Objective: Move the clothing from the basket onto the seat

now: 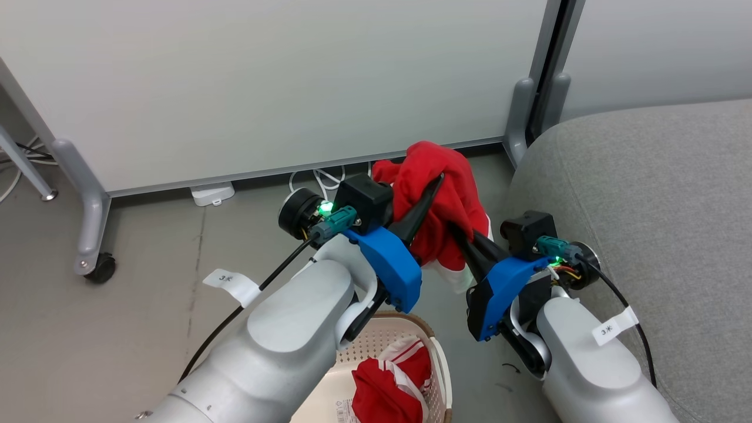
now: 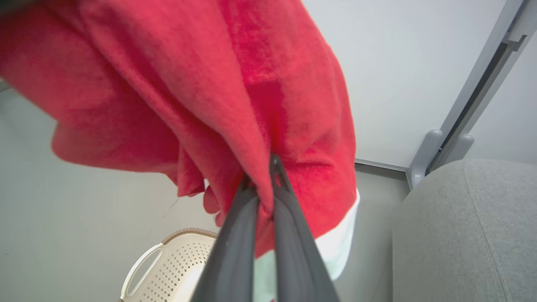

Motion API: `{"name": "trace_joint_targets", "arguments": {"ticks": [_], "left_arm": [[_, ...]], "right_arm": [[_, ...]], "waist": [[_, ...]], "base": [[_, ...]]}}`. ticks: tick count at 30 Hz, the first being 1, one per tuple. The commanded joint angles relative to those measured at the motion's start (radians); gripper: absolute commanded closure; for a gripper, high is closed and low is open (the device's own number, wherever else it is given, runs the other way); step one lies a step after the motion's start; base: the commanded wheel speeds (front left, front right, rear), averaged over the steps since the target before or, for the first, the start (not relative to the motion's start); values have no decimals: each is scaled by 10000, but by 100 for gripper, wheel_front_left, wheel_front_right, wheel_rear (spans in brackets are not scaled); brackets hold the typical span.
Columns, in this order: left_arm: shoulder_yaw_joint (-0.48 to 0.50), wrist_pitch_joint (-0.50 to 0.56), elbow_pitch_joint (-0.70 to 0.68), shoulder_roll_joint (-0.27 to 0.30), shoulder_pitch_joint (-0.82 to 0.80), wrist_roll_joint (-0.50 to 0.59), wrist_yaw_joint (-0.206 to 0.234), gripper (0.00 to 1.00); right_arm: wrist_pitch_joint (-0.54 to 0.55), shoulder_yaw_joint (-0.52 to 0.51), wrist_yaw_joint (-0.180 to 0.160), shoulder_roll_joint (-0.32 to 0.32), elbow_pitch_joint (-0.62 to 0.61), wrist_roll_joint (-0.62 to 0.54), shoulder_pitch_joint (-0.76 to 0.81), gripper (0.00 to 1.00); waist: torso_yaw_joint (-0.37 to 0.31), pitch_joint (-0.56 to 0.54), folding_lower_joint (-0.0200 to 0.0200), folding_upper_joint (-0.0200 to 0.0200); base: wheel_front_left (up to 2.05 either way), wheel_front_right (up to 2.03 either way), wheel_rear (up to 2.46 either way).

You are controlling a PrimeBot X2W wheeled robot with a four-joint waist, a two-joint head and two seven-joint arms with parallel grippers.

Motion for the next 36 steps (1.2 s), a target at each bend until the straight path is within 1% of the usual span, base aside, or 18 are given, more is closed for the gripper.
{"name": "trace_joint_targets", "arguments": {"ticks": [1,13,20,23,29,36], "left_arm": [[-9,-47,30,0,87,-73,60,0],[-9,-105,374,11,207,-168,99,0],[248,-175,251,308,566,-30,203,0],[573,-178,-171,512,864,180,255,0],[1540,-180,-1276,1008,2106,793,441,0],[2775,-182,-2630,1410,3680,1728,282,0]], "right_arm": [[-48,-15,5,-31,54,27,-89,100],[-169,-137,5,-31,199,19,-214,100],[-282,-419,5,-30,253,-133,-217,100],[-336,-604,5,-30,213,-208,-156,100],[-395,-1050,5,-31,-25,-493,114,100],[-311,-1741,5,-30,-618,-760,545,100]], "waist": [[2,-12,0,0],[25,-33,0,0],[125,30,0,0],[209,50,0,0],[353,69,0,0],[439,115,0,0]], "base": [[0,0,0],[0,0,0],[0,0,0],[0,0,0],[0,0,0],[0,0,0]]}}
